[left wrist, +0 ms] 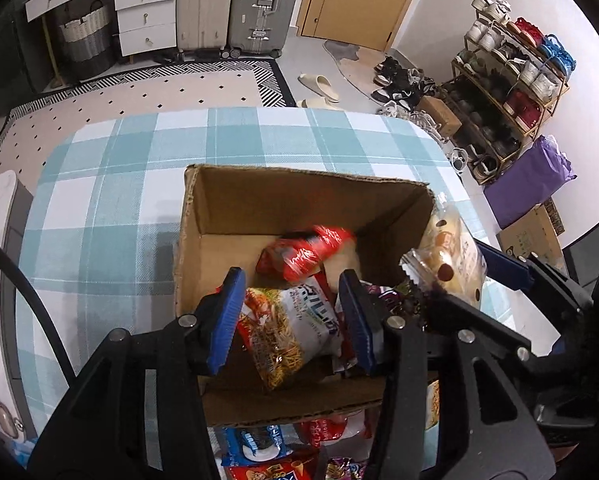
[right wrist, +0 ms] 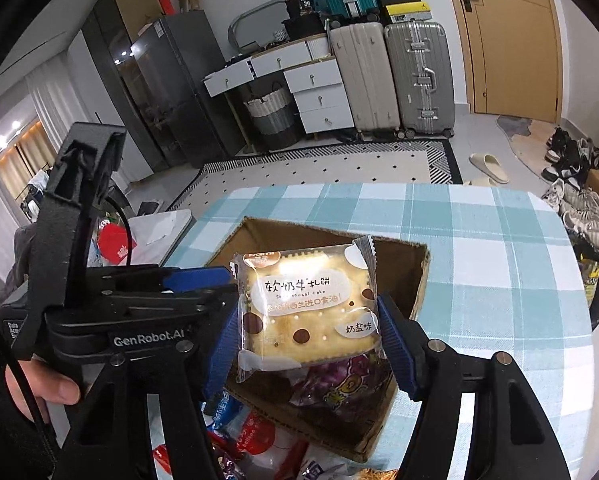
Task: Organize snacks
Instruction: 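Open both grippers to release the pack and bun into the box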
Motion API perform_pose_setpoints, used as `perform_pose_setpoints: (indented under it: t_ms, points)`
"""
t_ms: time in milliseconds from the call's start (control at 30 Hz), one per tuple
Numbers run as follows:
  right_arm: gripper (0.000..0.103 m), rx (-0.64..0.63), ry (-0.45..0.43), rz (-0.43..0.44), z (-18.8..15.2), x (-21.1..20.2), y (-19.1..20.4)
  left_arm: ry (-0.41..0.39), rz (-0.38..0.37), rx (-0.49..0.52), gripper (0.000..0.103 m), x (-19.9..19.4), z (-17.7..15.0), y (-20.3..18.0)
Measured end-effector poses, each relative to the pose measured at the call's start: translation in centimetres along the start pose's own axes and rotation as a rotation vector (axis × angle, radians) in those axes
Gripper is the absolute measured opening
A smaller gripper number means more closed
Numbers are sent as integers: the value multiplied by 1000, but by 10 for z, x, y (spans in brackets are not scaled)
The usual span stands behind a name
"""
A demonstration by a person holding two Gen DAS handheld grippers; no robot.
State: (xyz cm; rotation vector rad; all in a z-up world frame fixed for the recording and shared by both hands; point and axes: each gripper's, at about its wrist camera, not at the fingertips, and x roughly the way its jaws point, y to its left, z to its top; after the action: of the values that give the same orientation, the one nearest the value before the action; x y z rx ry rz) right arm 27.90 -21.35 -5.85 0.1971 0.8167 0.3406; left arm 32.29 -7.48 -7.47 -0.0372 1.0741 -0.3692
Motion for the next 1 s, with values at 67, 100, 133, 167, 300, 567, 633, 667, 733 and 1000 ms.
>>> perform_pose_setpoints:
  t_ms: [67, 100, 133, 167, 300, 567, 633, 667, 733, 1000]
  points:
    - [70, -6, 8, -9, -2, 2, 0, -4, 17, 9, 46, -2, -3, 0]
    - [72, -8, 8, -13, -3, 3, 0, -4, 20, 14, 46, -3, -5, 0]
    - [73, -6, 7, -15, -5, 3, 0, -4, 23, 17, 46, -4, -6, 0]
    - [74, -3, 6, -15, -5, 2, -1, -5, 24, 22, 46, -6, -7, 0]
    - [79, -1, -8, -22, -5, -2, -2, -17, 36, 36, 47, -14, -12, -2]
    - [79, -11, -60, -33, -6, -27, 0, -65, 46, 55, 50, -36, -27, -6]
    - [79, -7, -82, -23, -10, -38, 1, -89, 45, 60, 51, -45, -36, -8]
    - [79, -4, -97, -20, -13, -44, 2, -98, 45, 59, 51, -49, -40, -8]
    - [79, 10, -123, -11, -20, -55, 2, -116, 38, 58, 54, -59, -49, -10]
    - [79, -12, -198, 12, -54, -101, 16, -216, 64, 115, 72, -102, -86, -35]
